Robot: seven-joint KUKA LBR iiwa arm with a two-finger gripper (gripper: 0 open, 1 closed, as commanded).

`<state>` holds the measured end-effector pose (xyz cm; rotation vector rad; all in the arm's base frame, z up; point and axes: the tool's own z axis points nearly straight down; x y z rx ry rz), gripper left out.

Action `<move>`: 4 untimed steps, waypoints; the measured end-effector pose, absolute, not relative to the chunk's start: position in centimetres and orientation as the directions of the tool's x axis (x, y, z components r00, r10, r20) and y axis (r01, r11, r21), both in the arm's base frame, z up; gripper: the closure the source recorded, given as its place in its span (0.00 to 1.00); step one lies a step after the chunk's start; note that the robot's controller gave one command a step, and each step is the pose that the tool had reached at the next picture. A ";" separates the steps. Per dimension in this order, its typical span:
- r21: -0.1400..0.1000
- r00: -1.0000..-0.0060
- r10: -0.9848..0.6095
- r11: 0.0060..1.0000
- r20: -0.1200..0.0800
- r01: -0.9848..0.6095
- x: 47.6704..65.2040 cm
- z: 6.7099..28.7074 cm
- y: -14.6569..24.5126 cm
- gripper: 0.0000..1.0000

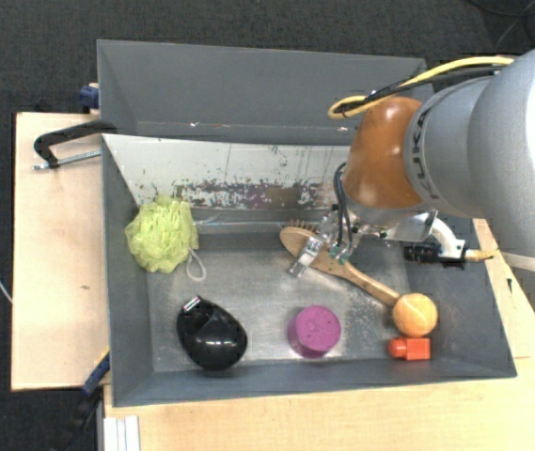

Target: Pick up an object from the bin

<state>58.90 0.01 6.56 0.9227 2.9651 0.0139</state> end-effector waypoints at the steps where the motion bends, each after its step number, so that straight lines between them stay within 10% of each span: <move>1: 0.020 -0.802 0.596 0.803 -0.031 0.596 58.8 6.7 0.1 1.00; 4: 0.005 -0.801 0.599 0.801 -0.005 0.599 58.3 10.5 0.2 1.00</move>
Offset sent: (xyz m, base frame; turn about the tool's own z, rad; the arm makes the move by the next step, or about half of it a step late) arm -0.0002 0.0000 0.0850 -0.0003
